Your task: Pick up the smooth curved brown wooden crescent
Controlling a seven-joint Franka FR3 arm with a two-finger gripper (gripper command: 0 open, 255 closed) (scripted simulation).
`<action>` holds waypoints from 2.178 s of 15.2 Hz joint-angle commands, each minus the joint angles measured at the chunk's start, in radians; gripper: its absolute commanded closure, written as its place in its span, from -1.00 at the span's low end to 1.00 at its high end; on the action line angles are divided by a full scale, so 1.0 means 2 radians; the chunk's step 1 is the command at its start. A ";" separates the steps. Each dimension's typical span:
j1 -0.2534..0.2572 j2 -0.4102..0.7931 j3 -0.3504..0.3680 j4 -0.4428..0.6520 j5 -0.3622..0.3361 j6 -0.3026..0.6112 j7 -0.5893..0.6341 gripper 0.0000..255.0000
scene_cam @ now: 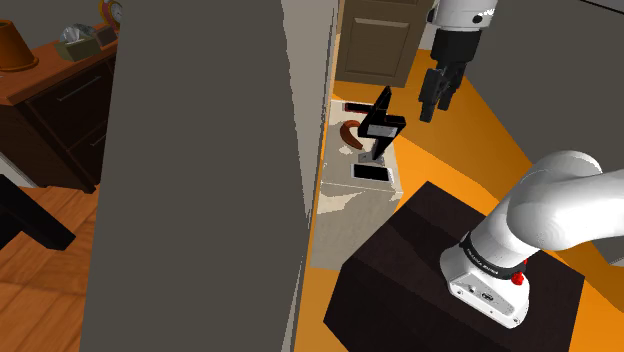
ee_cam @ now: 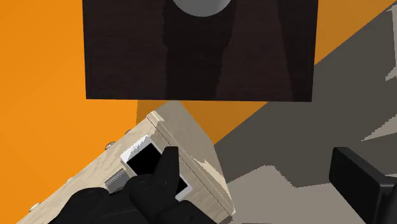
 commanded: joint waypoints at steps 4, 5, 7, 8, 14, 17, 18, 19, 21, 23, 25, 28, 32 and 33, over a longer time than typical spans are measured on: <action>-0.008 0.041 -0.017 -0.005 -0.006 0.047 -0.017 -1.00; -0.010 0.056 -0.022 -0.005 -0.008 0.062 -0.022 -1.00; -0.014 0.088 -0.033 -0.004 -0.010 0.093 -0.033 -1.00; -0.016 0.104 -0.039 -0.002 -0.010 0.107 -0.039 -1.00; -0.025 0.211 -0.070 0.024 -0.004 0.187 -0.075 -1.00; -0.028 0.268 -0.084 0.046 0.006 0.220 -0.095 -1.00; -0.029 0.288 -0.088 0.055 0.010 0.230 -0.102 -1.00; -0.030 0.307 -0.093 0.064 0.015 0.239 -0.109 -1.00; -0.032 0.347 -0.100 0.085 0.026 0.256 -0.124 -1.00; -0.036 0.386 -0.106 0.109 0.040 0.269 -0.139 -1.00; -0.040 0.426 -0.111 0.135 0.054 0.280 -0.154 -1.00; -0.049 0.487 -0.114 0.178 0.077 0.291 -0.176 -1.00; -0.065 0.567 -0.113 0.246 0.107 0.295 -0.200 -1.00; -0.070 0.587 -0.112 0.265 0.114 0.295 -0.205 -1.00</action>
